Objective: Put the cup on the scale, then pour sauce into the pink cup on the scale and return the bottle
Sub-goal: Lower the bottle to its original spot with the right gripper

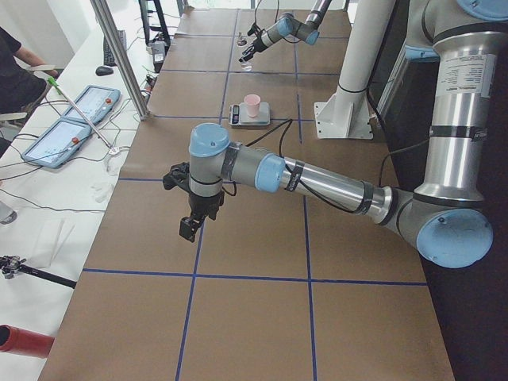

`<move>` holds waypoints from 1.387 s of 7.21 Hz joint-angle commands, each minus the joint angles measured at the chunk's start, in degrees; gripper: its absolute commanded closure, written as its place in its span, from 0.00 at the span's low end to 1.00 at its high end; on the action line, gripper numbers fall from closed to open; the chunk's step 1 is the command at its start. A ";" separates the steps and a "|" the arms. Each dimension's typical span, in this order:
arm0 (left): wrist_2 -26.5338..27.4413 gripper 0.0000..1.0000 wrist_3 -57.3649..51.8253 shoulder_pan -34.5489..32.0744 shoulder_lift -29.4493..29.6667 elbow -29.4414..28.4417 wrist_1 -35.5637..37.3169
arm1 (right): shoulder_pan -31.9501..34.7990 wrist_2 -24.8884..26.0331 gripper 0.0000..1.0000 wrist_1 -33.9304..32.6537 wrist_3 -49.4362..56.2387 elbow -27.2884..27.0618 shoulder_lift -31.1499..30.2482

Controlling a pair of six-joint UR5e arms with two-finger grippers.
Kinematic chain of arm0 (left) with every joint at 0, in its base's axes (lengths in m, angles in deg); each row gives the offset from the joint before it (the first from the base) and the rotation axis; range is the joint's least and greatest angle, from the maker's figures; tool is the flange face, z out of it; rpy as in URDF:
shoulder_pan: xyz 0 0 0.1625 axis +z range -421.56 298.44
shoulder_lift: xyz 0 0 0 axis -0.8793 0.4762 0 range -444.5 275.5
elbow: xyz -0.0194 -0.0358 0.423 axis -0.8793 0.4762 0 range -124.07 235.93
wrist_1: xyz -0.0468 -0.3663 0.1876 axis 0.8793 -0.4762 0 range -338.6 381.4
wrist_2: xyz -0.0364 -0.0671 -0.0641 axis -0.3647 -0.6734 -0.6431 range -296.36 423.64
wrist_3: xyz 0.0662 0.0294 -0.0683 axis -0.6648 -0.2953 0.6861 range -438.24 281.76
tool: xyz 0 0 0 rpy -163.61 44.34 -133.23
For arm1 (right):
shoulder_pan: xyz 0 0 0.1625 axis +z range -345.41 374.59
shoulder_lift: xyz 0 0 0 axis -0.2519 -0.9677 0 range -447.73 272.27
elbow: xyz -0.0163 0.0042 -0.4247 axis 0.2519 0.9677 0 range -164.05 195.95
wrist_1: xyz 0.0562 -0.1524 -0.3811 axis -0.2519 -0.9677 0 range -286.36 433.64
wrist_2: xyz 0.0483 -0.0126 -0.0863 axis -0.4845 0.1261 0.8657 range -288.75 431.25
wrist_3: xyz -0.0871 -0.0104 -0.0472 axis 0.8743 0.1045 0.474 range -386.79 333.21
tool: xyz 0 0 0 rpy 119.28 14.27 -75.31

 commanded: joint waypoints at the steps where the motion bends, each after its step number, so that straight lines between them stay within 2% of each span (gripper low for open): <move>1: 0.03 0.00 0.00 0.01 0.00 0.00 0.00 | -0.09 2.34 1.00 0.00 -0.19 1.15 0.09; 10: 0.12 0.00 0.00 -0.08 0.00 -0.09 0.00 | -1.32 2.35 1.00 0.44 -3.00 2.38 0.53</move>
